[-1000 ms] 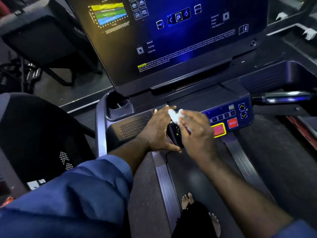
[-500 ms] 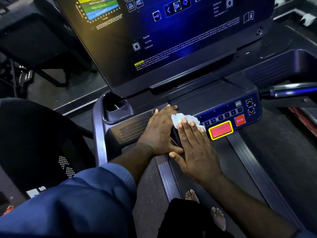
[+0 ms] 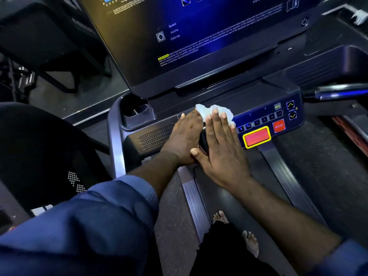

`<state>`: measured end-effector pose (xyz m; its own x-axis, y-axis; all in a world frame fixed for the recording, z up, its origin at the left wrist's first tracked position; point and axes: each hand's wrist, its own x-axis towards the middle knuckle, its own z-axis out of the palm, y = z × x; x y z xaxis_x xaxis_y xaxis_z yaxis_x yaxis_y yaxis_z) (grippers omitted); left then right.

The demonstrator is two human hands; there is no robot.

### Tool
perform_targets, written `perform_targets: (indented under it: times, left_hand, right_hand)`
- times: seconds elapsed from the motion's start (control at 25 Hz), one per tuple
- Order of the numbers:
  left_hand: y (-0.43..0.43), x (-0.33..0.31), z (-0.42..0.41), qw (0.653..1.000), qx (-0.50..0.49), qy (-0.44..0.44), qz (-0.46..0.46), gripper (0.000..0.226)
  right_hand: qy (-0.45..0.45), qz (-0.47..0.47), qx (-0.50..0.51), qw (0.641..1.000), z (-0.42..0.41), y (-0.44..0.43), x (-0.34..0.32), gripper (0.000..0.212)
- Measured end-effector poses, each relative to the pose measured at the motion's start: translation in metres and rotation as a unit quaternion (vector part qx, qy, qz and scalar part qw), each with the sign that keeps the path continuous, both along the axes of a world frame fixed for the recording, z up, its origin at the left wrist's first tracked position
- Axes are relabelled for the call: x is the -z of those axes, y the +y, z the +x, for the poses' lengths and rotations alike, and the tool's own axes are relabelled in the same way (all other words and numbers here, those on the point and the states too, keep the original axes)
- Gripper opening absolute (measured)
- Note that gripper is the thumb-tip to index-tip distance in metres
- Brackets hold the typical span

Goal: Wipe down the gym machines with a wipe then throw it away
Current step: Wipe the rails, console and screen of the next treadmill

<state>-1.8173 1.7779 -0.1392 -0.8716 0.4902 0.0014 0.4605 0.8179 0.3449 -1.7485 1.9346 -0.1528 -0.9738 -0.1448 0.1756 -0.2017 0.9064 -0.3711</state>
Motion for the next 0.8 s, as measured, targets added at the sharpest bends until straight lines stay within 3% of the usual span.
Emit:
perform_targets:
  times: [0.24,0.44,0.56,0.68,0.8]
  left_hand:
    - [-0.001,-0.005,0.001,1.000,0.003,-0.016,-0.008,0.128]
    - [0.001,-0.002,0.000,1.000,-0.009,-0.020,-0.005,0.120]
    - [-0.001,0.000,-0.001,1.000,0.002,-0.005,0.008,0.127]
    - [0.001,-0.002,0.001,1.000,0.002,0.007,-0.019,0.136]
    - [0.000,-0.002,0.000,1.000,0.000,0.002,0.012,0.123]
  right_hand:
    - [-0.004,0.069,-0.088,0.994,0.063,0.025,0.045,0.095]
    - [0.010,-0.008,-0.016,1.000,0.004,-0.013,0.003,0.093]
    - [0.025,0.027,-0.038,0.999,0.024,0.003,0.024,0.093]
    - [-0.001,0.001,-0.039,0.999,0.054,0.024,0.045,0.095]
    - [0.018,-0.074,0.015,0.997,0.008,0.009,0.015,0.094]
